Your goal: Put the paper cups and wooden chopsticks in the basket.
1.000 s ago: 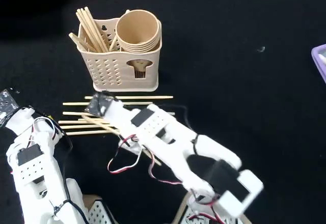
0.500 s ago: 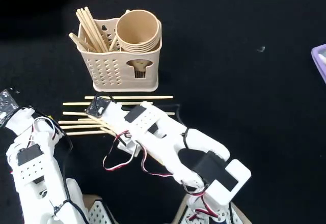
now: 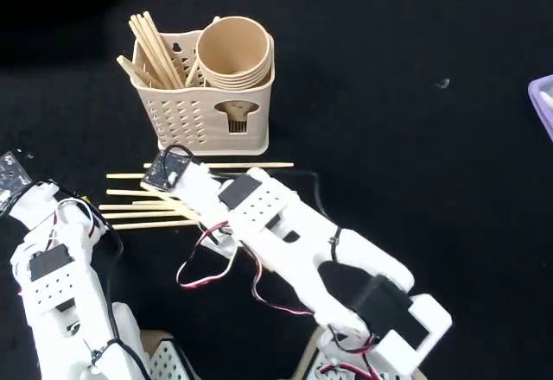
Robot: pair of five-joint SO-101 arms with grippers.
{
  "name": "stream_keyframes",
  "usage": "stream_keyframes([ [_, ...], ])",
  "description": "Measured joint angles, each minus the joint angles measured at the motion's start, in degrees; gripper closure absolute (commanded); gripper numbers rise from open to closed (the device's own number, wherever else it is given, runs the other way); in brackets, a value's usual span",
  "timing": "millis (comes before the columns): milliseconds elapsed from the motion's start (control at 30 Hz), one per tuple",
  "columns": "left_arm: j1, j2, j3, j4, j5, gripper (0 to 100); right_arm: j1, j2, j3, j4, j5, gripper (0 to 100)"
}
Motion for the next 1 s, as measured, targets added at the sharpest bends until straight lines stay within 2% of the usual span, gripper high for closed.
stream_keyframes([
  [267, 0.0, 0.0, 0.0, 0.0, 0.0, 86, -7.12, 4.4, 4.13, -2.29, 0.0, 91.3],
  [533, 0.0, 0.0, 0.0, 0.0, 0.0, 86, -7.56, 5.01, 2.9, -2.2, -0.09, 91.9],
  [633, 0.0, 0.0, 0.0, 0.0, 0.0, 86, -7.65, 5.01, 2.46, -2.2, -0.09, 99.3],
  [1000, 0.0, 0.0, 0.0, 0.0, 0.0, 86, -7.82, -0.09, 1.67, 0.09, 0.0, 98.7],
])
